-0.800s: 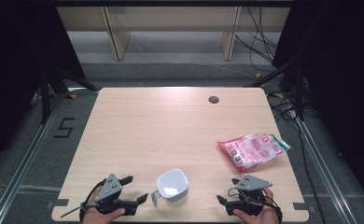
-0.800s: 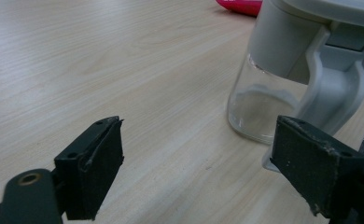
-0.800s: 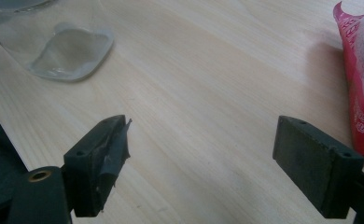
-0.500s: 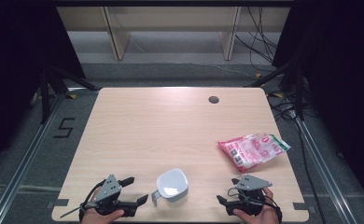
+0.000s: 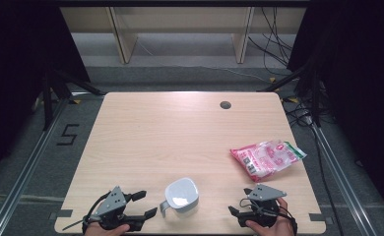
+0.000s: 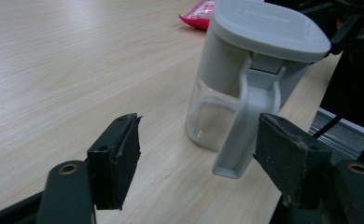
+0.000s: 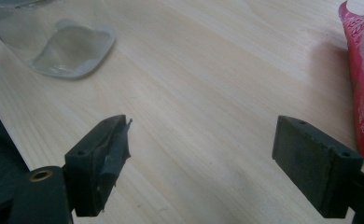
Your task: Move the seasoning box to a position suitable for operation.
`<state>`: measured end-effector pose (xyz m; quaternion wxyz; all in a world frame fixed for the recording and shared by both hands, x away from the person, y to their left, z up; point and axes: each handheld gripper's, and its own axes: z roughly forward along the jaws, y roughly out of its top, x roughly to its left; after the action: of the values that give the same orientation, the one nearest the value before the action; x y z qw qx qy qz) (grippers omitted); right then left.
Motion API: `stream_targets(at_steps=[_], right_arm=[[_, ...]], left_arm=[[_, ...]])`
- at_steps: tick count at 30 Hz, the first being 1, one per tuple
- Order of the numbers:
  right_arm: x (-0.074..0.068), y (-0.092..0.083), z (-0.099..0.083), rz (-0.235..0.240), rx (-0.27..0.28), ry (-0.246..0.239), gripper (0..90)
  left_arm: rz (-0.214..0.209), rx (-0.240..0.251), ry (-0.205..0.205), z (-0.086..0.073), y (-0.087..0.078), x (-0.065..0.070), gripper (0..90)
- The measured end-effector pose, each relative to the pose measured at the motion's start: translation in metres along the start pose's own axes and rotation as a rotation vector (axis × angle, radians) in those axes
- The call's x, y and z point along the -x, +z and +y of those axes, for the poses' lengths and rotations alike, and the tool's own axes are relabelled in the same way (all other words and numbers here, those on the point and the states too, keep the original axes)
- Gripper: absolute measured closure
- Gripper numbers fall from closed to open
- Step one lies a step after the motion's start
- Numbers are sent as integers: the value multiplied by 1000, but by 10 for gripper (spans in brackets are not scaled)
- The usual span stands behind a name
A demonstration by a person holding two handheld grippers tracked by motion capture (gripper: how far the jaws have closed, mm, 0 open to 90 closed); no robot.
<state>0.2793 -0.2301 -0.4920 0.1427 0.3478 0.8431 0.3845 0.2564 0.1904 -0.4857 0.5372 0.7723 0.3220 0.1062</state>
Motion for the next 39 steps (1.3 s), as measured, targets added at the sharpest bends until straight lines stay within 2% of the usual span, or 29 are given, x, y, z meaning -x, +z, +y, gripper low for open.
stream_targets(at_steps=[4, 5, 7, 9, 10, 12, 14, 16, 17, 21, 23, 25, 31, 35, 37, 38, 39], right_arm=[[0, 0, 0, 1, -1, 0, 196], [0, 0, 0, 0, 0, 0, 196], [-1, -2, 1, -7, -4, 12, 198], [-1, -1, 1, -6, -6, 13, 198], [-1, -1, 0, -2, -10, 21, 198], [-1, 0, 0, 5, -9, 17, 198], [-1, 0, 1, 5, -13, 10, 198], [-1, 0, 1, 5, -14, 9, 200], [-1, 0, 1, 8, -13, 10, 201], [-1, 0, 1, 7, -15, 9, 201], [-1, 0, 0, -8, -11, 7, 202], [-2, 0, 0, -8, -12, 7, 203], [-2, 1, 0, -6, -16, 6, 203], [-1, 1, 0, -7, -7, -11, 203], [-1, 1, 0, -7, -8, -12, 203], [-1, 1, 0, -6, -10, -10, 203], [-1, 1, 0, -6, -8, -11, 204]], left_arm=[[-24, 3, 18, 1, 1, 4, 369], [-49, 4, 36, 1, 4, 6, 380], [-65, -1, 26, -1, 6, 9, 402], [-72, 0, 34, -1, 7, 10, 426], [-93, -7, 48, -1, 10, 12, 444], [-96, -7, 46, -1, 12, 15, 456], [-114, -4, 65, 0, 17, 17, 486], [-112, -21, 94, 1, 20, 17, 530], [-124, -10, 89, 0, 24, 17, 572], [-126, -2, 90, 1, 28, 17, 603], [-135, -3, 92, 1, 28, 15, 649], [-156, 3, 77, 1, 30, 17, 659], [-197, -18, 92, 1, 32, 22, 647], [-208, -15, 96, 1, 36, 22, 670], [-210, -17, 119, 1, 37, 22, 673], [-214, -3, 101, 0, 39, 25, 674], [-196, -12, 137, 0, 40, 23, 675]])
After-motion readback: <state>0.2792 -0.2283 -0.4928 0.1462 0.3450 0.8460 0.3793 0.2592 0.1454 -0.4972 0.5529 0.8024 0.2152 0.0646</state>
